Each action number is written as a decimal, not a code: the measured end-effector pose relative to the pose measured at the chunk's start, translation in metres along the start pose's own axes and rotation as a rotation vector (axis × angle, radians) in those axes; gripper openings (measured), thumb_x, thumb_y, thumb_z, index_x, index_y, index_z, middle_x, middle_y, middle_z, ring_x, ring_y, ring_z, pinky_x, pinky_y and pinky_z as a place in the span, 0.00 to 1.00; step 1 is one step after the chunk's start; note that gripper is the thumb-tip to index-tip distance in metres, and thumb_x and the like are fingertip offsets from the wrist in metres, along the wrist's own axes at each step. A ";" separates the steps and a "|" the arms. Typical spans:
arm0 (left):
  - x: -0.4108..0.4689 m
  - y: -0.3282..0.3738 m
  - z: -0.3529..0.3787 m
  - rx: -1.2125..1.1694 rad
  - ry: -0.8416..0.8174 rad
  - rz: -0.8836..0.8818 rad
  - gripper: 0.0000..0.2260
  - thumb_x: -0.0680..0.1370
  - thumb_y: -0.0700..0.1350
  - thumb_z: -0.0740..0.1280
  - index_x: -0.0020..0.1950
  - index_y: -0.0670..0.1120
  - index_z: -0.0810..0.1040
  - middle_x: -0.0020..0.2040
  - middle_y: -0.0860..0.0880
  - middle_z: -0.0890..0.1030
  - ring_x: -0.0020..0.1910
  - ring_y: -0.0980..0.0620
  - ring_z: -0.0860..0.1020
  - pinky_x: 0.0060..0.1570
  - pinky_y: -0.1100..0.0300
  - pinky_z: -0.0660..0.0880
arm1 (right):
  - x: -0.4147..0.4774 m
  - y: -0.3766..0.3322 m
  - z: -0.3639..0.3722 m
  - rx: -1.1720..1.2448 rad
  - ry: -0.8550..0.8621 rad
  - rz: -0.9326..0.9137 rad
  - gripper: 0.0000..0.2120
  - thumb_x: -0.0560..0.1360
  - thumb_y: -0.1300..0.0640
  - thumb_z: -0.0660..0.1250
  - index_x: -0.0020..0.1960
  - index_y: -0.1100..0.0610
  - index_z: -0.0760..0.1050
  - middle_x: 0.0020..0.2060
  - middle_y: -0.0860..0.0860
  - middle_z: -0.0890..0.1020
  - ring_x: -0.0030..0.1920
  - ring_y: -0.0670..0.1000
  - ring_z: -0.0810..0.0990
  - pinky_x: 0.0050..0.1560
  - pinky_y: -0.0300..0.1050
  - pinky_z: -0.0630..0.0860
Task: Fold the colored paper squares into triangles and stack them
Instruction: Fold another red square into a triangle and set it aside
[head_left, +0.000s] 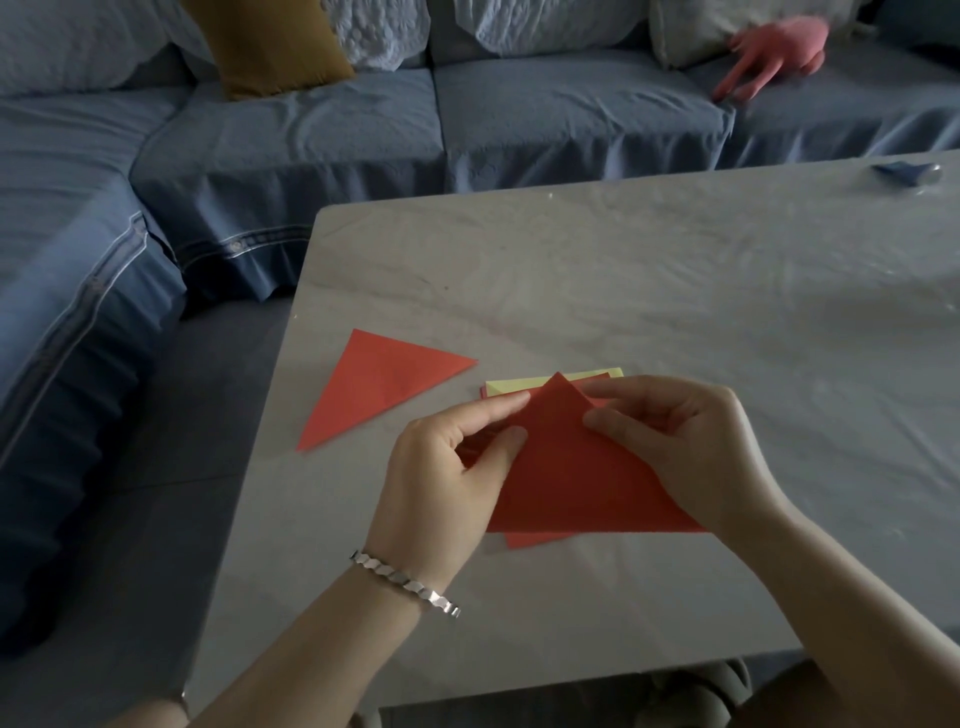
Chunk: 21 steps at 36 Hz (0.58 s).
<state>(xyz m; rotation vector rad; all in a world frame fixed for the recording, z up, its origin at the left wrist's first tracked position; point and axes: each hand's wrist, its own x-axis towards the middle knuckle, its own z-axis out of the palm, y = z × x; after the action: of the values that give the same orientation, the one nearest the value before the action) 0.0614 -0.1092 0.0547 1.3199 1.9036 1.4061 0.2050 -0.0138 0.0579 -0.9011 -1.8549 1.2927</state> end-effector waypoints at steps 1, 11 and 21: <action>0.000 0.000 0.001 0.000 0.007 -0.007 0.13 0.72 0.38 0.70 0.49 0.56 0.80 0.43 0.65 0.80 0.44 0.68 0.79 0.45 0.77 0.70 | 0.000 0.000 0.000 0.002 -0.010 -0.001 0.13 0.67 0.62 0.72 0.40 0.43 0.80 0.30 0.40 0.82 0.32 0.38 0.78 0.37 0.27 0.71; -0.002 0.000 0.004 -0.006 0.079 -0.019 0.11 0.71 0.39 0.71 0.45 0.56 0.81 0.42 0.67 0.79 0.43 0.68 0.79 0.45 0.77 0.71 | -0.004 0.001 0.005 -0.100 -0.063 -0.031 0.15 0.68 0.61 0.72 0.40 0.39 0.78 0.34 0.33 0.82 0.37 0.34 0.79 0.41 0.25 0.70; -0.004 -0.011 0.003 -0.028 0.113 -0.035 0.11 0.71 0.37 0.71 0.45 0.53 0.82 0.39 0.66 0.79 0.40 0.71 0.78 0.42 0.78 0.70 | 0.003 0.004 0.013 -0.068 -0.087 -0.007 0.17 0.67 0.62 0.73 0.36 0.38 0.79 0.31 0.33 0.81 0.36 0.33 0.78 0.40 0.24 0.70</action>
<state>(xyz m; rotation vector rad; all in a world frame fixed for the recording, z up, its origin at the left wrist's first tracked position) 0.0606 -0.1118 0.0427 1.2124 1.9617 1.5127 0.1935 -0.0168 0.0516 -0.8851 -1.9783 1.2901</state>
